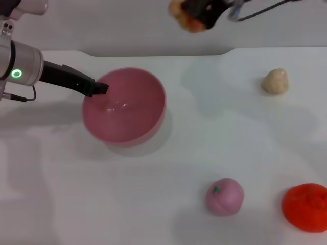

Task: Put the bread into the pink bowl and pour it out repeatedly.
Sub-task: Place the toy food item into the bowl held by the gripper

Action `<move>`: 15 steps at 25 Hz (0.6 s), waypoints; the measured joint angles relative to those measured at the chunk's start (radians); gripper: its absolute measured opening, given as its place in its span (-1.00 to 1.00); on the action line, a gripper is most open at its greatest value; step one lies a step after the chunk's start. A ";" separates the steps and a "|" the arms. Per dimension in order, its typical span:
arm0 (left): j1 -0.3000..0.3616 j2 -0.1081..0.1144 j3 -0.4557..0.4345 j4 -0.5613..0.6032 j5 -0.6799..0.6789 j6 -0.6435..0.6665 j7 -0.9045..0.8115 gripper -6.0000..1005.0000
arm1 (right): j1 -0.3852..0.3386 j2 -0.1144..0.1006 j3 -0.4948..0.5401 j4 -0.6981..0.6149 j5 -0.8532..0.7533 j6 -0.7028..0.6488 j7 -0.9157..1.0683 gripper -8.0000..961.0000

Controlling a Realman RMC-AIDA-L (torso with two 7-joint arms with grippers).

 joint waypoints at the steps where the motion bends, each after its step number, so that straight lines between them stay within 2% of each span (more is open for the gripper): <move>1: -0.001 0.000 0.000 0.000 0.003 0.000 -0.003 -0.91 | 0.007 0.000 -0.023 0.004 0.001 0.000 0.000 -0.80; 7: -0.015 -0.002 0.002 0.004 0.037 -0.001 -0.027 -0.91 | 0.018 0.002 -0.141 0.070 0.078 0.004 -0.012 -0.80; 15: -0.042 -0.028 0.016 0.015 0.052 0.001 -0.026 -0.91 | 0.029 0.003 -0.228 0.143 0.147 0.039 -0.036 -0.81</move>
